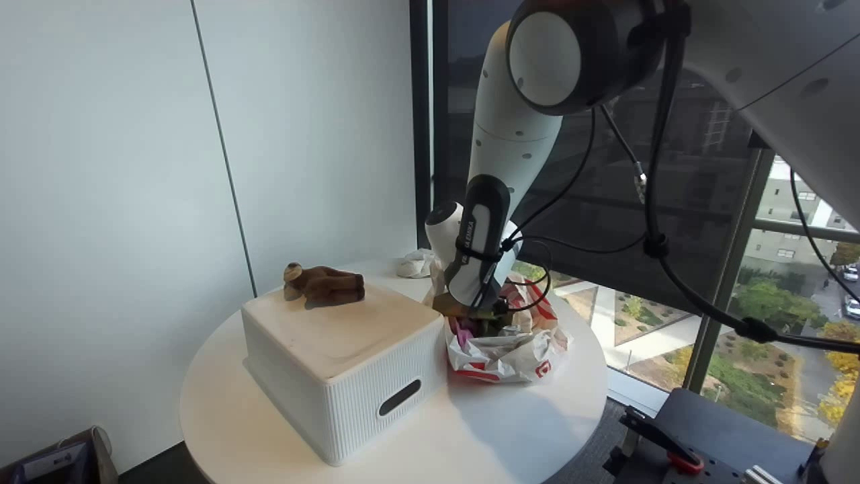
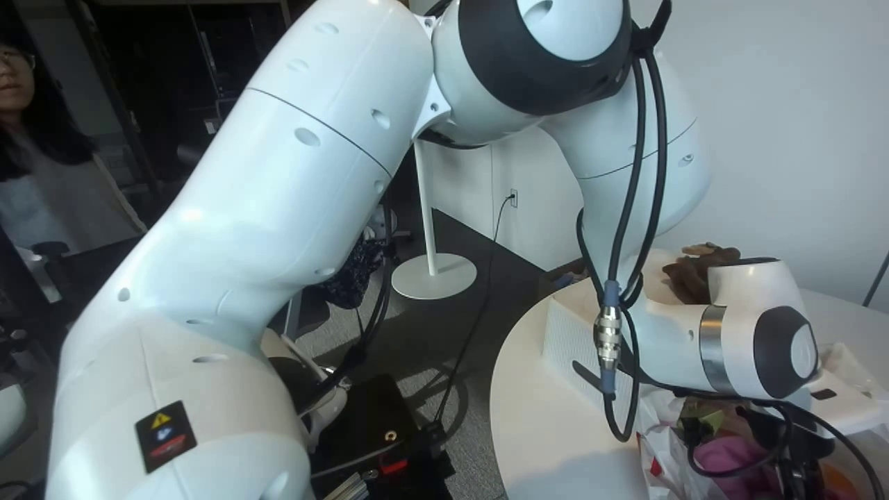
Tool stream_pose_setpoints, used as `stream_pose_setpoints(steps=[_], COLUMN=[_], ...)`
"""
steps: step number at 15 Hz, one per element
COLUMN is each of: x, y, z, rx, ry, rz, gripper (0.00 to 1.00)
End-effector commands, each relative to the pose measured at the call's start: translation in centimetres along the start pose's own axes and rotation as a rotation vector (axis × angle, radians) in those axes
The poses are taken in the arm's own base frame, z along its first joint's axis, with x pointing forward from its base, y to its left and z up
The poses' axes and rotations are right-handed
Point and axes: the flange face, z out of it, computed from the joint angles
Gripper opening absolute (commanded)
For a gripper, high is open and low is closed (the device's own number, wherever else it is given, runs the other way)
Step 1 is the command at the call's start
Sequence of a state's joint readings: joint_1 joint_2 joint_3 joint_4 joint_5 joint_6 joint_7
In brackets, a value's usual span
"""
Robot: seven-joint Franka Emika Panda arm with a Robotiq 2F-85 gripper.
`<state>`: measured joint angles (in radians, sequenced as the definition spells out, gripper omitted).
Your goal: Take the moose, radish, pink t-shirt and orange out of the plastic bag and put them on top of the container.
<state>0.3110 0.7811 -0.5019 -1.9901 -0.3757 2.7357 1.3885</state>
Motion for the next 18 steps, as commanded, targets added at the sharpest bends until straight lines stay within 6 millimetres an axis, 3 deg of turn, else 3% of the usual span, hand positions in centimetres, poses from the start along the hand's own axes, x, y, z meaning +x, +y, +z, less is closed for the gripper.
stream_pose_setpoints(steps=[1,4,12,15,18], x=[0.5,0.8,0.6,1.9,2.9], y=[-0.2,-0.2,2.3,2.2,1.8], z=[-1.6,-3.9,-13.2,-18.3,-23.4], rx=[-0.001,-0.035,-0.497,-0.586,-0.560], ry=[0.023,0.018,0.036,0.126,0.214], rz=[0.014,-0.008,-0.105,-0.115,-0.118], gripper=[0.05,0.07,0.07,0.07,0.07])
